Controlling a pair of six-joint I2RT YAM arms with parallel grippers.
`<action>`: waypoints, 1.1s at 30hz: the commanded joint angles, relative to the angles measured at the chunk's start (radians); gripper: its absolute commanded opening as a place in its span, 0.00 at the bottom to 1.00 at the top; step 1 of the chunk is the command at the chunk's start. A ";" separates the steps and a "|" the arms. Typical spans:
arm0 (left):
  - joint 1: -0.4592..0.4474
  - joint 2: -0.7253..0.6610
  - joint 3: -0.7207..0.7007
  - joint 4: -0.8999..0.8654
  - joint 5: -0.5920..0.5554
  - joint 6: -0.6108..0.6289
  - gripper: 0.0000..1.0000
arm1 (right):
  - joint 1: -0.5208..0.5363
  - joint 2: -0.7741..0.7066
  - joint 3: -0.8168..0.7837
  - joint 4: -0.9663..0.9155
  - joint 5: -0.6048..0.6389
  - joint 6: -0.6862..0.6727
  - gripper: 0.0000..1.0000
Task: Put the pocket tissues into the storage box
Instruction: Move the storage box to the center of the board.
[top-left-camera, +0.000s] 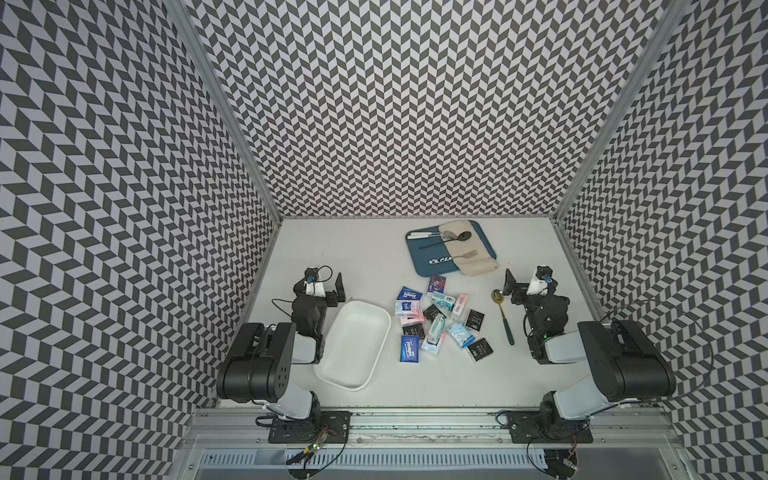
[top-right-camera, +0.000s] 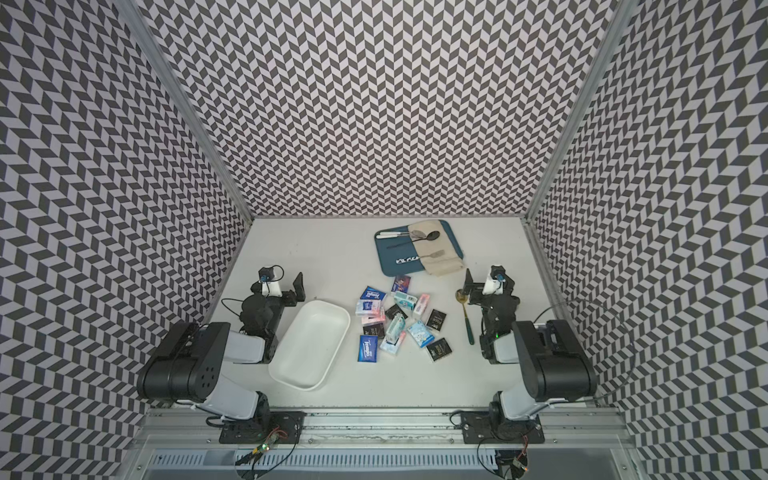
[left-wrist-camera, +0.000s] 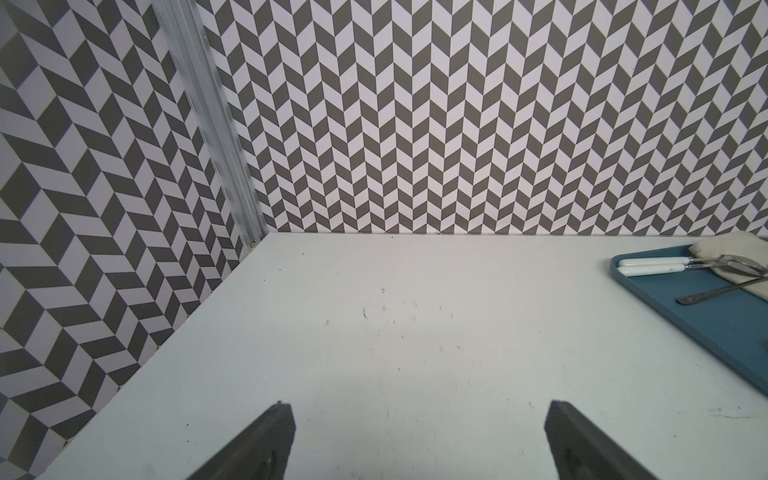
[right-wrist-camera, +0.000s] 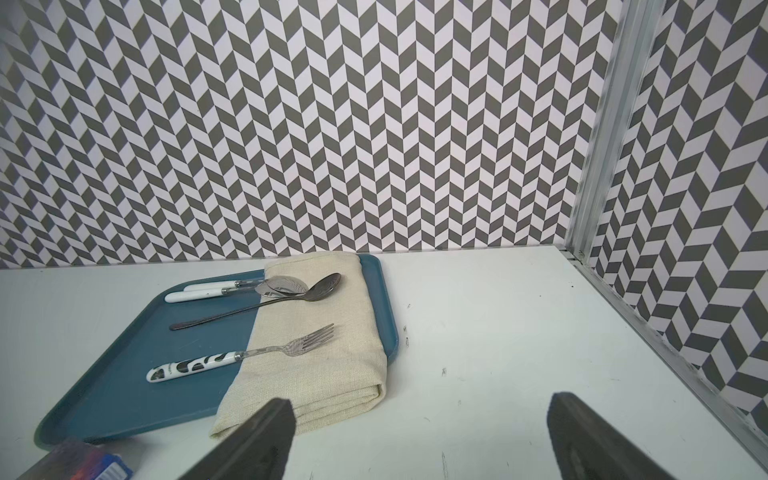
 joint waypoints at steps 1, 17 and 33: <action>0.006 0.001 0.014 0.007 0.003 -0.001 1.00 | 0.003 0.006 -0.005 0.054 -0.007 -0.009 0.99; 0.006 -0.002 0.015 0.001 0.003 -0.002 1.00 | -0.007 0.006 -0.002 0.050 -0.026 -0.005 0.99; -0.009 -0.132 0.395 -0.757 -0.048 -0.091 1.00 | 0.005 -0.296 0.283 -0.753 0.119 0.240 0.92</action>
